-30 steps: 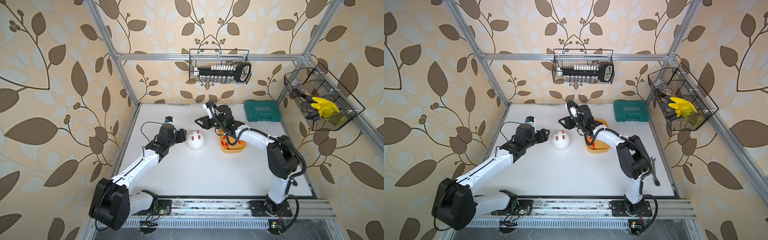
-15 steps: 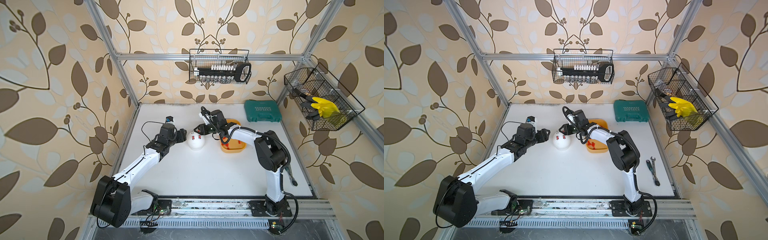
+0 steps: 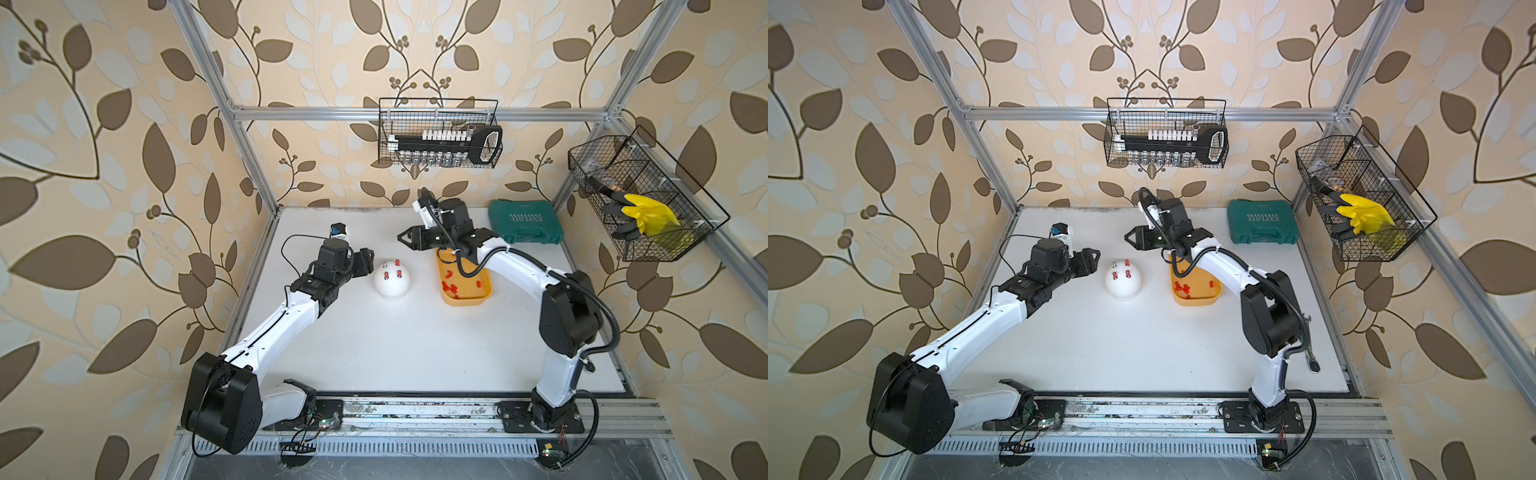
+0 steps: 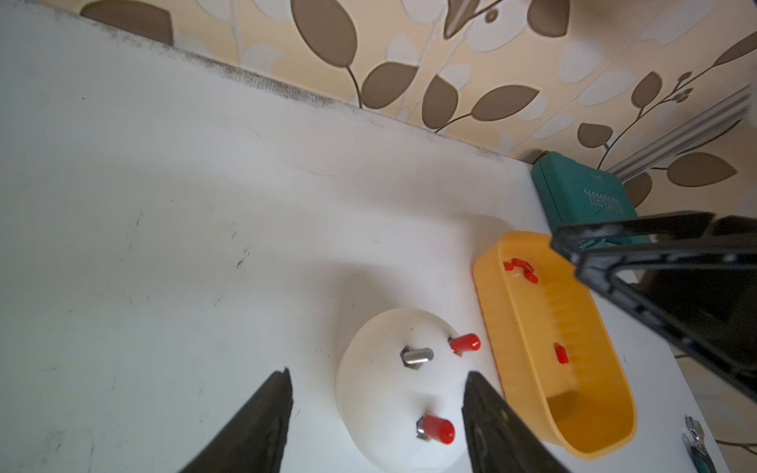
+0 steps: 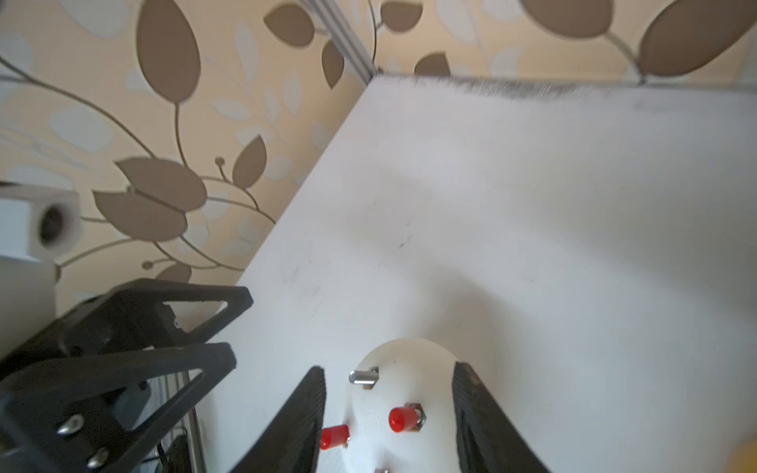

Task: Cover the protruding screws with screw protection sleeves
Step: Attach the screw protection sleeve to the screw, then pick up the screw protection sleeve from the storage box.

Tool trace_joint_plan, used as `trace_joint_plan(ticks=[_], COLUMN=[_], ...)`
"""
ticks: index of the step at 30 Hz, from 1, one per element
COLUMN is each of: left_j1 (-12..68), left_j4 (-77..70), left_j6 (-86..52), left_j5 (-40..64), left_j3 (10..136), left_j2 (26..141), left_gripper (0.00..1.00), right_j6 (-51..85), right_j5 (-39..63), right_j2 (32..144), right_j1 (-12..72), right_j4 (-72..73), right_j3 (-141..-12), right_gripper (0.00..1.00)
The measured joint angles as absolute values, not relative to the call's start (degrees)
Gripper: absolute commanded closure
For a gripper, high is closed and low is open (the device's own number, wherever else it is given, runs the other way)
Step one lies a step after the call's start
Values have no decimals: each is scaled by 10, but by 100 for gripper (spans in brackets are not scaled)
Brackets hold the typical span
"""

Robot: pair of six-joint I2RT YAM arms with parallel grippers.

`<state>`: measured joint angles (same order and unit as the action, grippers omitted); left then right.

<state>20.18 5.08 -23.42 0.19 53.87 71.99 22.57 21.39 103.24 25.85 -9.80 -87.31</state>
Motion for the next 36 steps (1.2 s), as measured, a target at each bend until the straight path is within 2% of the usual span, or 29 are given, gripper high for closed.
trace_joint_plan(ticks=[5, 10, 16, 24, 30, 36], left_j1=[315, 385, 391, 391, 391, 391], left_j4=[99, 127, 183, 198, 197, 198], left_j6=[-177, -145, -140, -140, -140, -139], left_j5=[-35, 8, 30, 29, 25, 18], left_j3=[712, 789, 784, 771, 753, 746], left_j2=[814, 905, 968, 970, 970, 969], left_gripper=[33, 34, 34, 34, 34, 33], right_j6=[240, 242, 244, 247, 267, 287], right_j5=[130, 95, 88, 88, 95, 93], right_j2=[930, 960, 1054, 1125, 1142, 1162], right_j1=[180, 152, 153, 166, 179, 186], right_j4=[-155, -242, -324, -351, -347, -339], right_j3=[-804, -766, -767, -800, -806, -826], right_gripper=[62, 69, 70, 68, 66, 71])
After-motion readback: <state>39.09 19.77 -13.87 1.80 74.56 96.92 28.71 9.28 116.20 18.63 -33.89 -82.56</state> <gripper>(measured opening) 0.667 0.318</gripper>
